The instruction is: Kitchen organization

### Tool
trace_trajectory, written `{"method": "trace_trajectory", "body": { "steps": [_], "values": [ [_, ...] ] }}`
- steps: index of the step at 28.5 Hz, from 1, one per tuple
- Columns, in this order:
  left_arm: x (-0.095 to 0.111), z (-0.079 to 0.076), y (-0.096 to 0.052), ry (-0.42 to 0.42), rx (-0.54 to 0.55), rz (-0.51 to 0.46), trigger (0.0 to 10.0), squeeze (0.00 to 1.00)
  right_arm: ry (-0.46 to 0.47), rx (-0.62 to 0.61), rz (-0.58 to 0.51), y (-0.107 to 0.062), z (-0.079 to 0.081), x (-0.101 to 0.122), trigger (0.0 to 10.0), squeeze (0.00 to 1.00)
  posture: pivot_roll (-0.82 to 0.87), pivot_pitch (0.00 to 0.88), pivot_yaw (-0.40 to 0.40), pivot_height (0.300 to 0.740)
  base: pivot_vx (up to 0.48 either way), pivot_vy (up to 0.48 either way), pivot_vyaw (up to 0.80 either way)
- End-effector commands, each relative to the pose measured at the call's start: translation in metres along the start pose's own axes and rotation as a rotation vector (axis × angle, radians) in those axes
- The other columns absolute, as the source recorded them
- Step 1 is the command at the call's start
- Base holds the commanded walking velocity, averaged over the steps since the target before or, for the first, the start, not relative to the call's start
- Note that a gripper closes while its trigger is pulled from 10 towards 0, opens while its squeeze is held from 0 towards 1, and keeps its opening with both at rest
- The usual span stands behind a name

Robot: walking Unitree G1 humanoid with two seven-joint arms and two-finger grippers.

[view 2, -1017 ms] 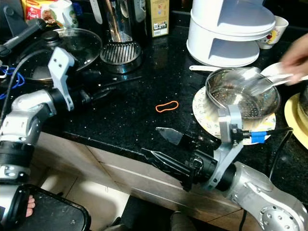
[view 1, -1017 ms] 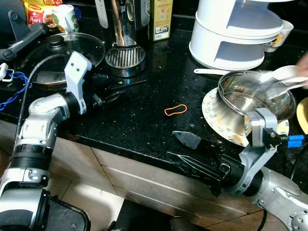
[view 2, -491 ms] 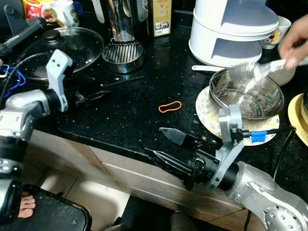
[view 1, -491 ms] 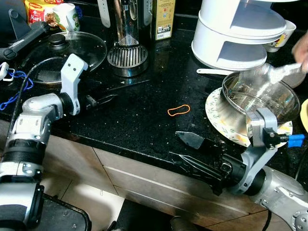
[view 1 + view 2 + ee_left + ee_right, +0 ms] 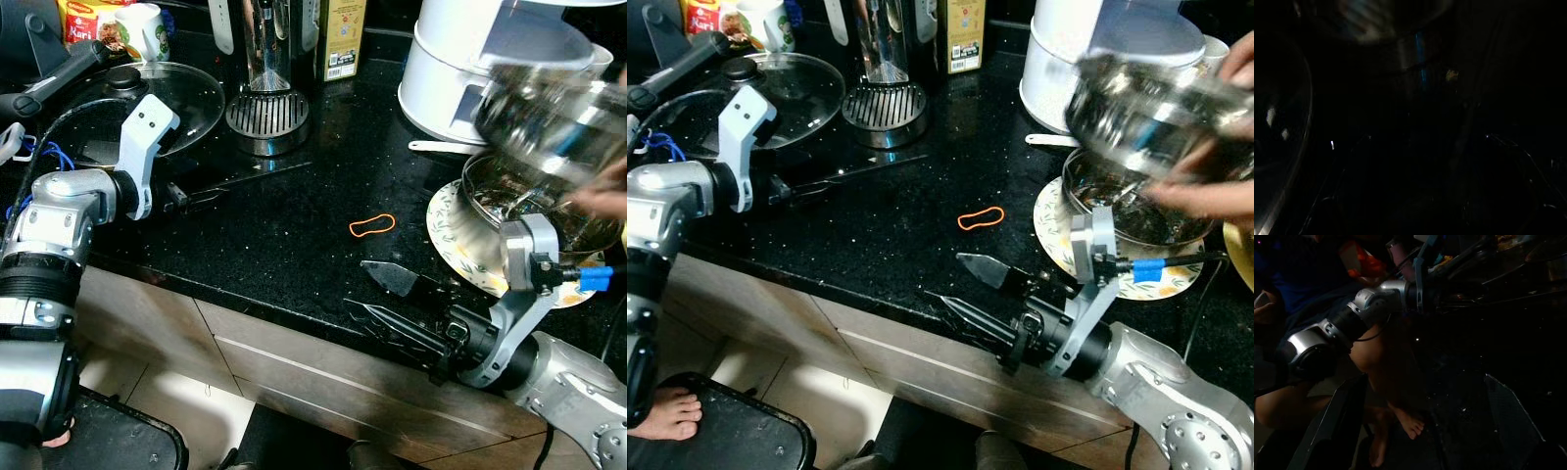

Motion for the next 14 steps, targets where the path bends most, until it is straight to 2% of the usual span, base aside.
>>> {"method": "trace_trajectory", "body": {
  "steps": [1,7,11,14],
  "values": [
    [0.004,-0.006,0.007,0.022,-0.039,-0.004,10.0,0.00,-0.009,-0.017,0.004,0.000,-0.003,0.000,10.0,0.00,-0.10,0.136,0.009,0.740,0.000,0.000,0.00],
    [0.010,-0.015,0.019,0.074,-0.123,0.015,10.0,0.00,-0.014,-0.044,0.007,-0.001,-0.006,0.001,10.0,0.00,-0.10,0.142,0.009,0.740,0.000,0.000,0.00],
    [-0.002,-0.022,0.022,0.087,-0.196,0.107,10.0,0.00,-0.017,-0.068,0.008,-0.002,-0.008,0.001,10.0,0.00,-0.11,0.152,0.013,0.740,0.000,0.000,0.00],
    [-0.007,-0.024,0.021,0.080,-0.214,0.134,10.0,0.00,-0.018,-0.074,0.009,-0.002,-0.009,0.001,10.0,0.00,-0.11,0.155,0.016,0.740,0.000,0.000,0.00]
  ]
}}
Point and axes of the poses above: a point about 5 cm out from each wrist's last joint towards the gripper, its own y axis pointing out of the wrist towards the gripper, its own x axis along the axis of the wrist's last joint, z = x × y, the point moved 6 cm from there along y, pointing out of the wrist towards the gripper, and after that the axes turned 9 degrees about y, right-handed, at the moved point
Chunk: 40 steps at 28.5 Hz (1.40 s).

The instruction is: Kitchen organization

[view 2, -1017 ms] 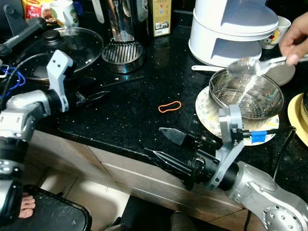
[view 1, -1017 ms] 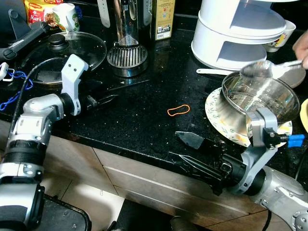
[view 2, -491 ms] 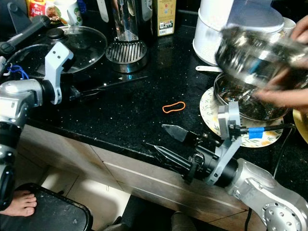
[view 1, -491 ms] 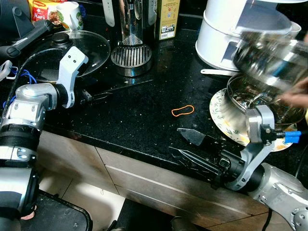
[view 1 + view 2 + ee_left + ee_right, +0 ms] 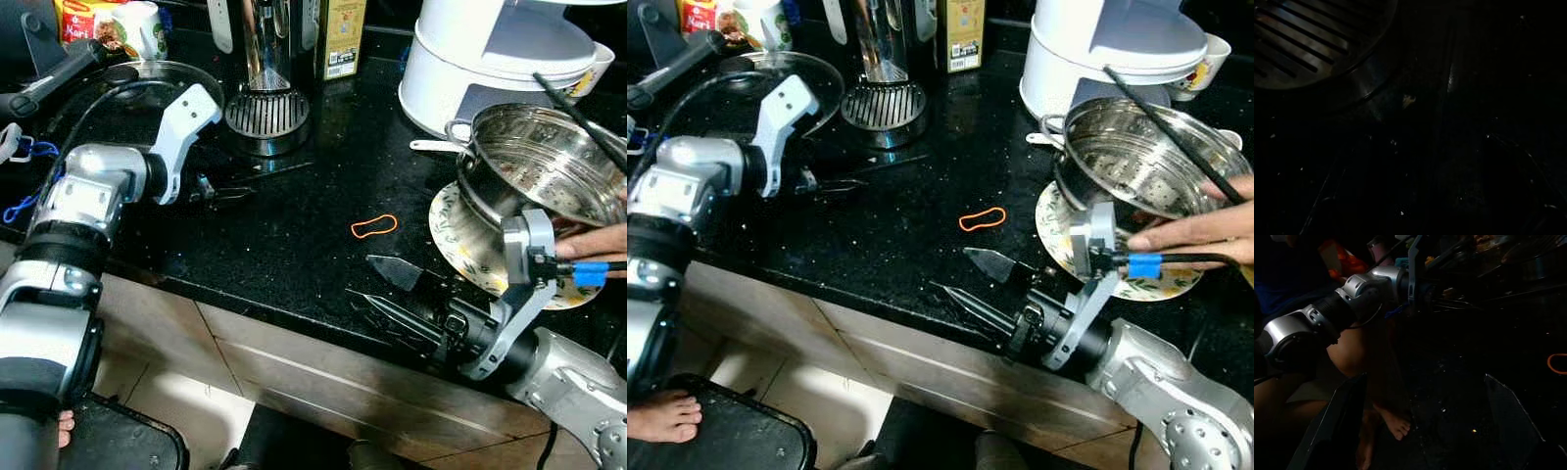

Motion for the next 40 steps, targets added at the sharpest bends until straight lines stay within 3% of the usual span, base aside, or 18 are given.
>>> {"method": "trace_trajectory", "body": {
  "steps": [1,6,7,8,9,14,17,28,32,40],
  "values": [
    [-0.019,-0.008,0.003,-0.016,-0.044,0.078,10.0,0.00,-0.002,-0.015,0.013,-0.001,-0.001,-0.001,10.0,0.00,-0.12,0.156,0.014,0.740,0.000,0.000,0.00],
    [-0.020,-0.010,0.002,-0.026,-0.077,0.089,10.0,0.00,-0.006,-0.029,0.013,-0.002,-0.003,0.000,10.0,0.00,-0.12,0.157,0.012,0.740,0.000,0.000,0.00],
    [-0.020,-0.010,0.002,-0.026,-0.087,0.095,3.3,0.00,-0.006,-0.031,0.012,-0.002,-0.004,0.001,10.0,0.00,-0.12,0.157,0.013,0.740,0.000,0.000,0.00],
    [-0.020,-0.011,0.002,-0.026,-0.094,0.099,3.3,0.00,-0.006,-0.032,0.011,-0.002,-0.004,0.001,10.0,0.00,-0.12,0.157,0.012,0.740,0.000,0.000,0.00],
    [-0.021,-0.012,0.002,-0.027,-0.104,0.103,0.0,0.00,-0.007,-0.034,0.010,-0.001,-0.004,0.001,10.0,0.00,-0.12,0.157,0.012,0.740,0.000,0.000,0.00],
    [-0.023,-0.016,0.001,-0.039,-0.145,0.110,0.0,0.00,-0.008,-0.041,0.008,-0.001,-0.005,0.002,10.0,0.00,-0.12,0.158,0.013,0.740,0.000,0.000,0.00],
    [-0.032,-0.029,0.001,-0.051,-0.228,0.145,0.0,0.00,-0.012,-0.048,0.003,-0.001,-0.005,0.004,10.0,0.00,-0.12,0.159,0.014,0.740,0.000,0.000,0.00],
    [-0.037,-0.026,-0.003,-0.091,-0.219,0.169,0.0,0.00,-0.009,-0.054,0.000,-0.001,-0.006,0.005,10.0,0.00,-0.11,0.159,0.010,0.740,0.000,0.000,0.00],
    [-0.035,-0.024,-0.003,-0.088,-0.196,0.149,0.0,0.00,-0.007,-0.052,-0.003,0.000,-0.006,0.005,10.0,0.00,-0.11,0.159,0.010,0.740,0.000,0.000,0.00],
    [-0.005,-0.014,-0.001,-0.100,-0.136,-0.021,0.0,0.00,0.003,-0.041,-0.016,0.002,-0.006,0.006,10.0,0.00,-0.11,0.153,0.006,0.740,0.000,0.000,0.00]
  ]
}}
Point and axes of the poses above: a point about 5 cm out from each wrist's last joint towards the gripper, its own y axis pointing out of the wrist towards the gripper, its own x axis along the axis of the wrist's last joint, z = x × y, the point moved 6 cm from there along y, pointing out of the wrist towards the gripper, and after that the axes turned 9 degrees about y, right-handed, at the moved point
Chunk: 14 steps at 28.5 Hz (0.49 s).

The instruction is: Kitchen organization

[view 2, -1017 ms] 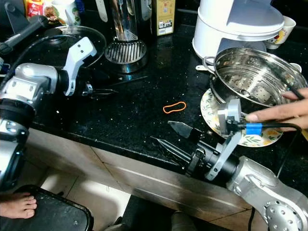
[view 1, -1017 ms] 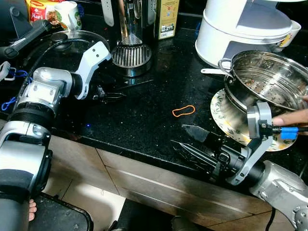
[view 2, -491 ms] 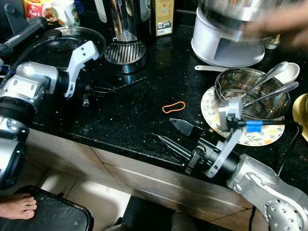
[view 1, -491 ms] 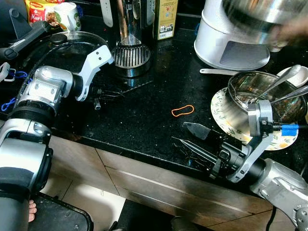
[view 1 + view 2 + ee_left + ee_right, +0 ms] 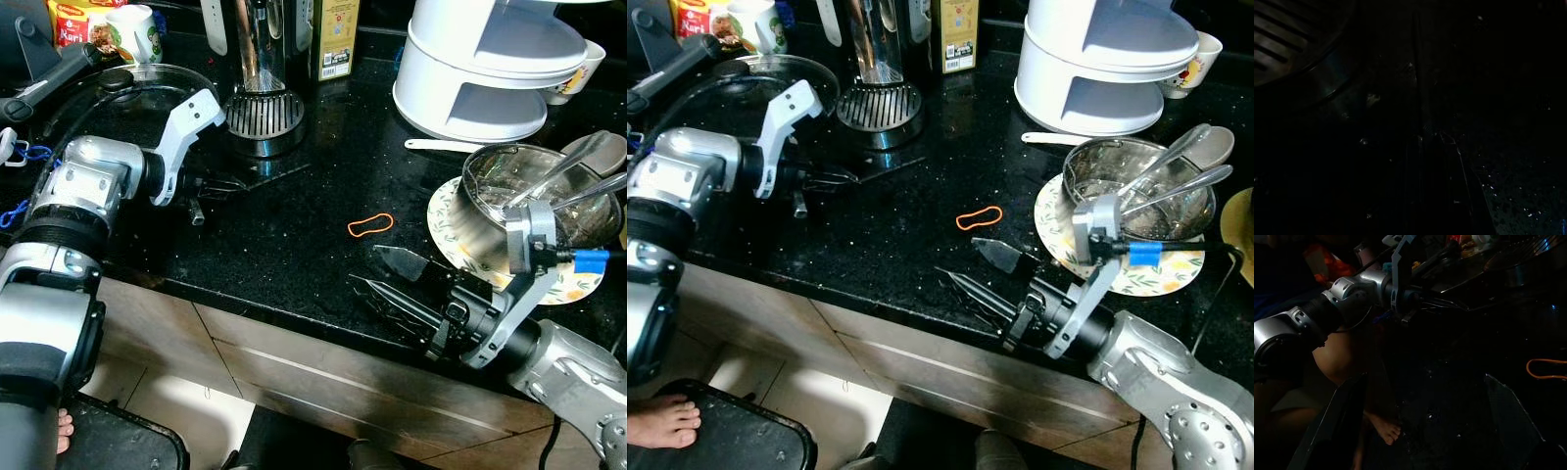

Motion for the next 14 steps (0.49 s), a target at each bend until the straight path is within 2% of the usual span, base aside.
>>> {"method": "trace_trajectory", "body": {
  "steps": [1,4,7,14],
  "values": [
    [-0.003,-0.005,0.003,-0.021,-0.020,-0.016,0.0,0.00,0.015,0.004,-0.002,0.001,0.000,-0.001,10.0,0.00,-0.10,0.153,0.007,0.740,0.000,0.000,0.00],
    [0.002,-0.011,0.001,-0.054,-0.029,-0.088,0.0,0.00,0.031,0.046,-0.012,0.001,0.007,-0.001,10.0,0.00,-0.10,0.150,0.013,0.740,0.000,0.000,0.00],
    [0.008,-0.010,-0.005,-0.060,-0.008,-0.133,0.0,0.00,0.033,0.052,-0.013,0.002,0.008,-0.002,10.0,0.00,-0.10,0.149,0.014,0.740,0.000,0.000,0.00],
    [0.041,-0.009,-0.030,-0.050,0.041,-0.298,0.0,0.00,0.031,0.060,-0.028,0.002,0.007,0.001,10.0,0.00,-0.09,0.141,0.011,0.740,0.000,0.000,0.00]
  ]
}}
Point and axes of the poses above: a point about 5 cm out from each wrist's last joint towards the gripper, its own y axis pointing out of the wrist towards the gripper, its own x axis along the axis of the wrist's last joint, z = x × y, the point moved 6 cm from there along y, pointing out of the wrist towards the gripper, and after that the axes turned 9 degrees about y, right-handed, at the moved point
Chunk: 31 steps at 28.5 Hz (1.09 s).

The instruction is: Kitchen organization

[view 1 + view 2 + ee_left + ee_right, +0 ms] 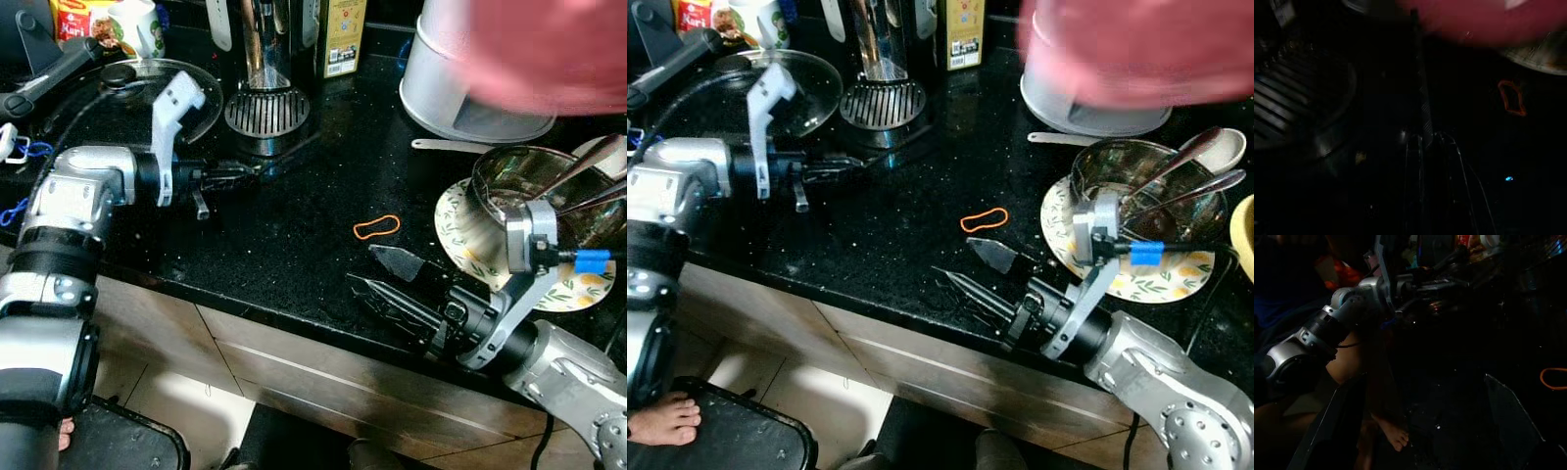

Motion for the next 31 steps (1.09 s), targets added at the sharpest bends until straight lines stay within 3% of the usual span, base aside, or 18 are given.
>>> {"method": "trace_trajectory", "body": {
  "steps": [1,9,10,15,18,26,31],
  "values": [
    [0.003,0.001,-0.007,-0.006,0.017,-0.012,0.0,0.00,0.011,0.015,-0.006,0.000,0.002,0.000,10.0,0.00,-0.09,0.140,0.009,0.740,0.000,0.000,0.00],
    [0.018,-0.015,-0.013,-0.020,0.011,-0.137,0.0,0.00,0.018,0.032,-0.018,0.001,0.002,0.002,10.0,0.00,-0.09,0.134,0.006,0.740,0.000,0.000,0.00],
    [0.025,-0.025,-0.013,-0.024,-0.010,-0.194,0.0,0.00,0.020,0.038,-0.022,0.002,0.003,0.002,10.0,0.00,-0.09,0.134,0.008,0.740,0.000,0.000,0.00],
    [0.032,-0.035,-0.011,-0.037,-0.018,-0.249,0.0,0.00,0.021,0.036,-0.028,0.002,0.002,0.003,10.0,0.00,-0.08,0.133,0.010,0.740,0.000,0.000,0.00],
    [0.039,-0.054,-0.007,-0.062,-0.023,-0.323,0.0,0.00,0.024,0.031,-0.041,0.002,0.001,0.004,10.0,0.00,-0.08,0.134,0.015,0.740,0.000,0.000,0.00],
    [0.040,-0.092,0.000,-0.102,-0.078,-0.359,0.0,0.00,0.024,0.036,-0.042,0.000,0.000,0.004,10.0,0.00,-0.07,0.135,0.020,0.740,0.000,0.000,0.00],
    [0.033,-0.098,-0.002,-0.144,-0.024,-0.334,0.0,0.00,0.021,0.038,-0.038,0.000,-0.001,0.002,10.0,0.00,-0.06,0.133,0.026,0.740,0.000,0.000,0.00]
  ]
}}
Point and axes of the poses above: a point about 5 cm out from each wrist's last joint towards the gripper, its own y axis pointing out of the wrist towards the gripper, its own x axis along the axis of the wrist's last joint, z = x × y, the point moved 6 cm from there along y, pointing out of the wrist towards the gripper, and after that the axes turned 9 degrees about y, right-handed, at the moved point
